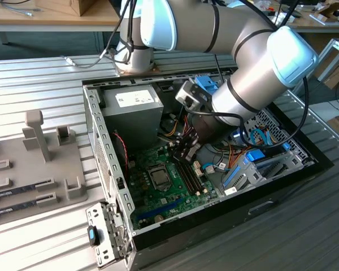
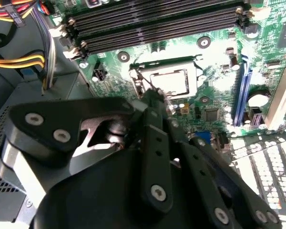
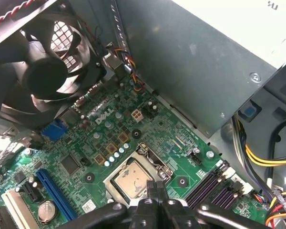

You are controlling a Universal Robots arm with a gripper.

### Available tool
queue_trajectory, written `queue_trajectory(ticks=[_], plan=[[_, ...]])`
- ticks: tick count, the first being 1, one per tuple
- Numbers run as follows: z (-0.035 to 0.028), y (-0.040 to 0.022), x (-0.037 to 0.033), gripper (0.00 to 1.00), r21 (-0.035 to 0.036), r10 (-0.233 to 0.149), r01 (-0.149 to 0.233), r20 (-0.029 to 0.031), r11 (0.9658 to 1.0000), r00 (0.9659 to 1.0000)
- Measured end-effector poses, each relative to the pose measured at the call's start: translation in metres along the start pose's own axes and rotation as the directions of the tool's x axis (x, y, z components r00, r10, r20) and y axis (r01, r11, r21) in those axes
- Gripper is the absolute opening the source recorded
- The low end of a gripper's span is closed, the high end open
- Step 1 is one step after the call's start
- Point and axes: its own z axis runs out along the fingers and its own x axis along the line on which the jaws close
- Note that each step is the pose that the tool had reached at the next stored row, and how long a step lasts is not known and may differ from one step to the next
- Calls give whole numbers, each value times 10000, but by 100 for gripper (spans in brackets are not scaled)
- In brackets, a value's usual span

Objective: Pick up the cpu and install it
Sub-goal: 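Install the second cpu locking lever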

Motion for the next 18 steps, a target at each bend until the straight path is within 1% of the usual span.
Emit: queue_trajectory(ticks=[3, 4, 6, 10, 11, 14, 18], plan=[[5, -9, 6, 11, 11, 5, -5, -10, 10000, 10000], [6, -10, 6, 11, 25, 12, -12, -22, 10000, 10000], [10, -16, 9, 11, 91, 42, -41, -85, 10000, 10000], [17, -24, 14, 11, 155, 73, -71, -145, 9999, 9999], [20, -28, 17, 11, 180, 85, -82, -169, 9998, 9998], [29, -34, 16, 11, 216, 104, -100, -206, 9997, 9997], [62, -63, -5, 11, 238, 121, -115, -242, 9997, 9996]])
